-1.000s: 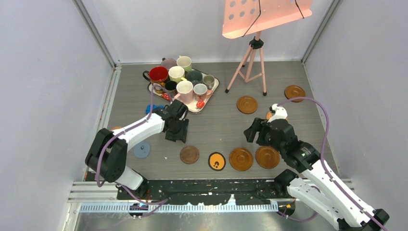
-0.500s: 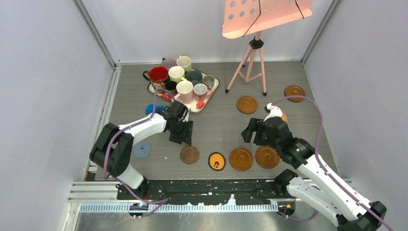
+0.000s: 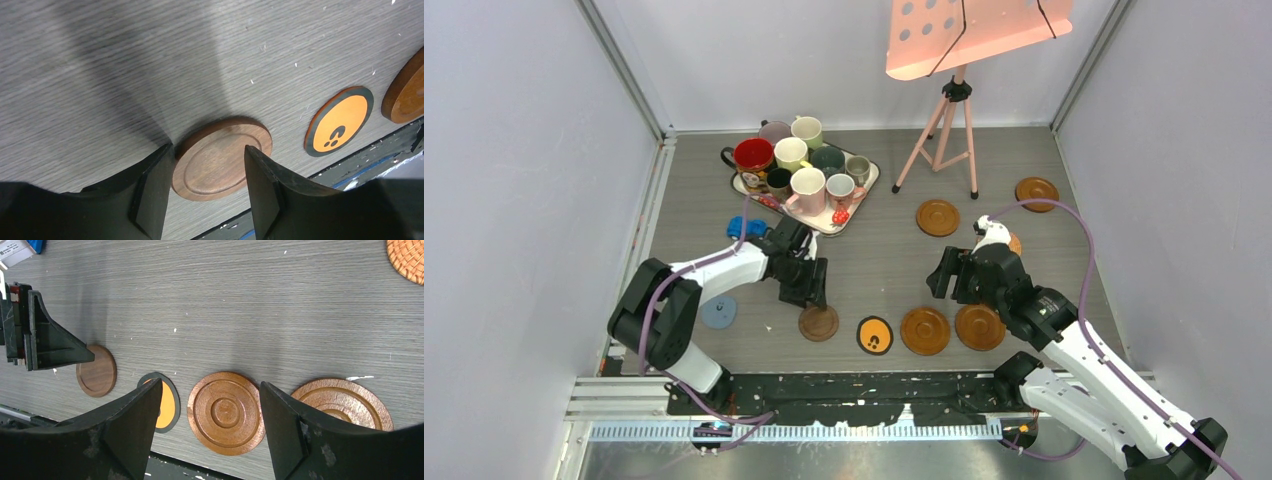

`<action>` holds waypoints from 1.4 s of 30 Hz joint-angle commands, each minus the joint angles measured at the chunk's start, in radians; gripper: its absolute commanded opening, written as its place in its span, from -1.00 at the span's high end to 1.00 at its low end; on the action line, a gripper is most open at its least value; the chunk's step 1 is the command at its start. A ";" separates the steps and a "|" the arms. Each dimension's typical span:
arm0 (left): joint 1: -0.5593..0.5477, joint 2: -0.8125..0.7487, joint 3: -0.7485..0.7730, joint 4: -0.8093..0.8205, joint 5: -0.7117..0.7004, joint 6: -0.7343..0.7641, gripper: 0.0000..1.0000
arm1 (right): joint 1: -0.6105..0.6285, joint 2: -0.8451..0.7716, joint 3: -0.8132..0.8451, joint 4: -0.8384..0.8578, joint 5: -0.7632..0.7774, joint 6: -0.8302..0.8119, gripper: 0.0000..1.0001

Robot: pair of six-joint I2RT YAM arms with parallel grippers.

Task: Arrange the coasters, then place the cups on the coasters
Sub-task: Move the coaster to the center of the board.

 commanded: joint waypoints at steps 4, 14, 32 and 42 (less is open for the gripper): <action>-0.042 -0.017 -0.042 -0.004 0.048 -0.025 -0.13 | 0.002 -0.019 0.010 0.015 0.015 0.002 -0.56; -0.089 -0.030 -0.029 -0.020 0.030 -0.056 -0.12 | 0.003 -0.010 0.002 0.028 0.006 0.015 -0.56; -0.130 -0.102 -0.014 -0.085 -0.021 -0.075 -0.07 | 0.002 0.011 0.009 0.028 0.007 0.031 -0.55; -0.128 -0.325 0.101 -0.232 -0.407 -0.073 -0.14 | 0.003 0.105 0.050 0.073 -0.027 0.074 -0.53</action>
